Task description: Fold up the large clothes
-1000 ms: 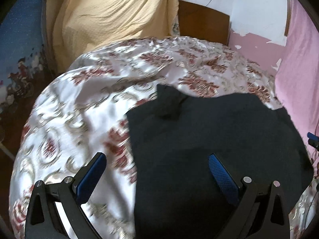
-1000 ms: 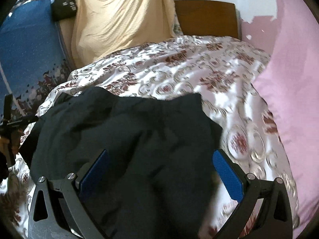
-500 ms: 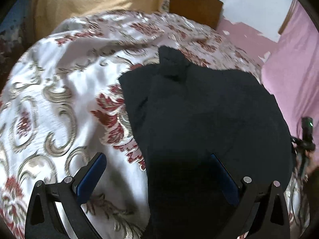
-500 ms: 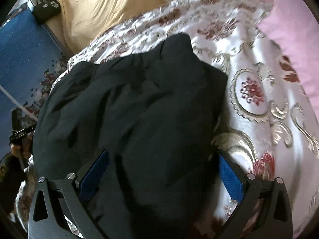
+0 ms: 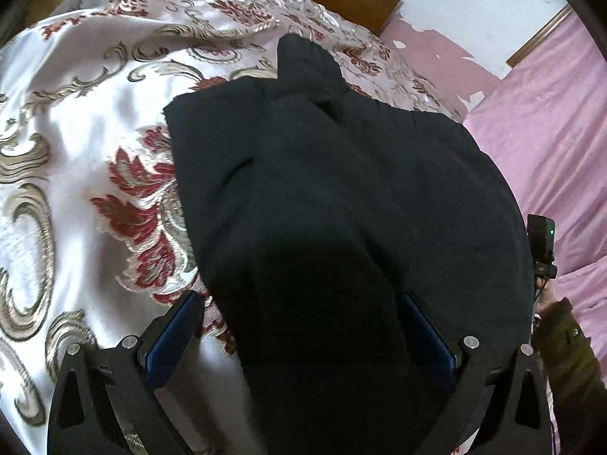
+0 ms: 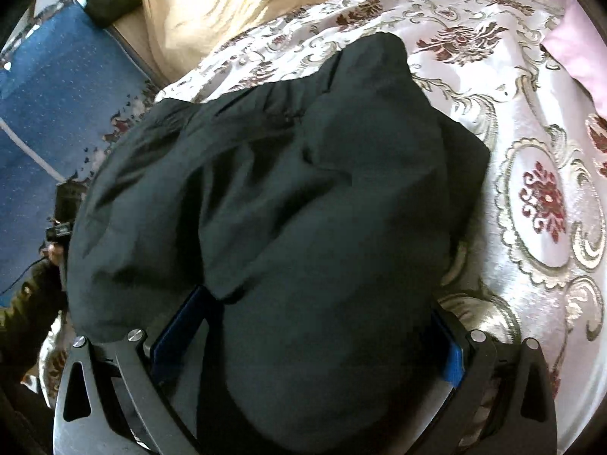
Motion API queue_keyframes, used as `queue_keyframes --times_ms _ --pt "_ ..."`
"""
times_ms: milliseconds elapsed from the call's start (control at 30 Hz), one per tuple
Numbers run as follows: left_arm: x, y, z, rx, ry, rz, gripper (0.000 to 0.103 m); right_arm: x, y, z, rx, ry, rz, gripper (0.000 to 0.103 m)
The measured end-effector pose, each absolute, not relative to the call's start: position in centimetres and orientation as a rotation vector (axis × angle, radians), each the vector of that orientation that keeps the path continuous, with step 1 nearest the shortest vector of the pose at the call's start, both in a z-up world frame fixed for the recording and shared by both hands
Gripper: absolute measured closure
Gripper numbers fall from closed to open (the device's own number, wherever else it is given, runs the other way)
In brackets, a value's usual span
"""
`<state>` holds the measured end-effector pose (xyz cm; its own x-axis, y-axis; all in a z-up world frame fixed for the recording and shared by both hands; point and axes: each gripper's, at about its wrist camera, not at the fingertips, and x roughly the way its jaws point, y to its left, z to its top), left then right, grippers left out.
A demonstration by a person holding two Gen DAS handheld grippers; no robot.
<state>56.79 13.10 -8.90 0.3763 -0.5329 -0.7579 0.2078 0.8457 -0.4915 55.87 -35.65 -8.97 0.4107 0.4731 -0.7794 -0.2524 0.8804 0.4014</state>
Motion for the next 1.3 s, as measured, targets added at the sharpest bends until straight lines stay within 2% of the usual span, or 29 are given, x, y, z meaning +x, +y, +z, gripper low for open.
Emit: queue_keyframes --times_ms 267,367,500,567,733,833,1067,1300 --pt "56.4 11.9 -7.8 -0.251 1.082 -0.447 0.001 57.3 -35.3 -9.3 0.383 1.079 0.366 0.001" --pt "56.1 11.5 -7.2 -0.221 1.061 -0.452 0.012 56.7 -34.9 -9.3 0.341 1.074 0.350 0.003" --pt "55.7 10.7 -5.9 -0.154 1.025 -0.440 0.030 56.1 -34.5 -8.7 0.345 1.048 0.335 0.024" --pt "55.6 10.0 -5.2 -0.133 1.013 -0.431 0.043 55.7 -34.1 -8.3 0.349 1.039 0.313 0.033" --pt "55.5 9.9 -4.0 -0.133 1.010 -0.354 0.062 54.8 -34.6 -7.0 0.354 1.023 0.249 0.061" --pt "55.1 9.2 -3.2 -0.096 0.995 -0.314 0.071 54.2 -34.9 -6.2 0.332 1.016 0.224 0.070" --pt "53.9 7.9 -0.8 -0.067 0.954 -0.243 0.085 53.1 -34.5 -3.8 0.298 0.983 0.182 0.082" --pt "51.5 7.2 1.9 -0.057 0.920 -0.234 0.088 51.0 -34.0 -0.6 0.276 0.947 0.185 0.085"
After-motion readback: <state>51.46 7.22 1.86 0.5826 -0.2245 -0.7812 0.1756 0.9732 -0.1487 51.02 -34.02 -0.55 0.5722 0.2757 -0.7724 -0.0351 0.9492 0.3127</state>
